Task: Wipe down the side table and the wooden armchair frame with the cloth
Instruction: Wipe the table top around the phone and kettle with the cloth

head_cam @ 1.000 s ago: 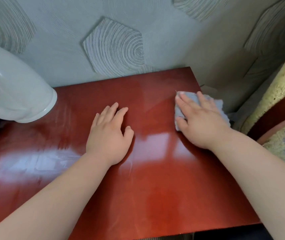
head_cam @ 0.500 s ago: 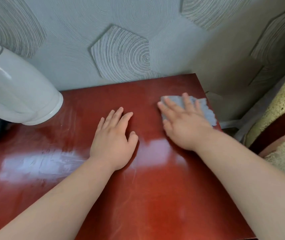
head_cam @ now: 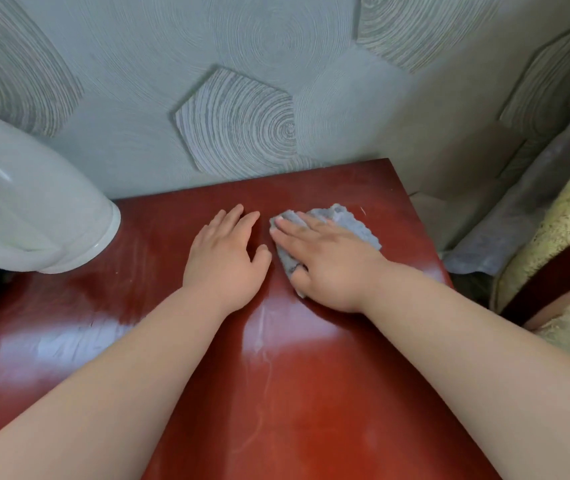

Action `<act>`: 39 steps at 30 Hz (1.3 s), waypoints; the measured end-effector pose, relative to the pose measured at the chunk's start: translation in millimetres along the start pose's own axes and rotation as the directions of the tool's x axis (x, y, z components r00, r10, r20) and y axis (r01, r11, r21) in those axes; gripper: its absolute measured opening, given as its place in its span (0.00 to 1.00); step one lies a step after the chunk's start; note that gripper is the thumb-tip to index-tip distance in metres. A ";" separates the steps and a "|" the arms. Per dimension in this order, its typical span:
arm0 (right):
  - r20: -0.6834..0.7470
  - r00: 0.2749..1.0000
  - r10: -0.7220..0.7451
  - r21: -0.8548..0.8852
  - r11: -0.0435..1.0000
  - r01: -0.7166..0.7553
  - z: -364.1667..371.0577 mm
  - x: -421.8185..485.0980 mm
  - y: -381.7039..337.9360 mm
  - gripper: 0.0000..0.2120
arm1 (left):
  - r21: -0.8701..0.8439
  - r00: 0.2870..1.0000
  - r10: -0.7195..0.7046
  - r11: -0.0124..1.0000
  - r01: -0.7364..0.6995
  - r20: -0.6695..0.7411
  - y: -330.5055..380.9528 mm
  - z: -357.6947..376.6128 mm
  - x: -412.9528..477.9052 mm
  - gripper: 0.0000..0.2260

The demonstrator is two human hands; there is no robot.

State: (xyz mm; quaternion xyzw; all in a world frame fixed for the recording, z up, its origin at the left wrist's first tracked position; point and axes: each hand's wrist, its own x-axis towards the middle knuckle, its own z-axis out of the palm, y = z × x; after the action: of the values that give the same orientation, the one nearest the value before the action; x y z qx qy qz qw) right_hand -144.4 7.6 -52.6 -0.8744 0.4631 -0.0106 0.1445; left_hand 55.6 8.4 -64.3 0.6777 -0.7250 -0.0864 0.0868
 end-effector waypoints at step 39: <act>-0.091 0.929 0.359 -0.071 0.928 -0.366 -18.5 60.5 80.8 0.31 | 0.071 0.999 -0.044 0.997 0.044 -0.001 0.4 6.8 15.5 0.35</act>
State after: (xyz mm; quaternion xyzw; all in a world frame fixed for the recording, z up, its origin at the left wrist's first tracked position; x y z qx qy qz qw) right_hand -177.9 -88.9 -63.1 -0.7781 0.6219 0.0028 0.0882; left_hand 52.5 -6.9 -70.7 0.6961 -0.7126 -0.0627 0.0607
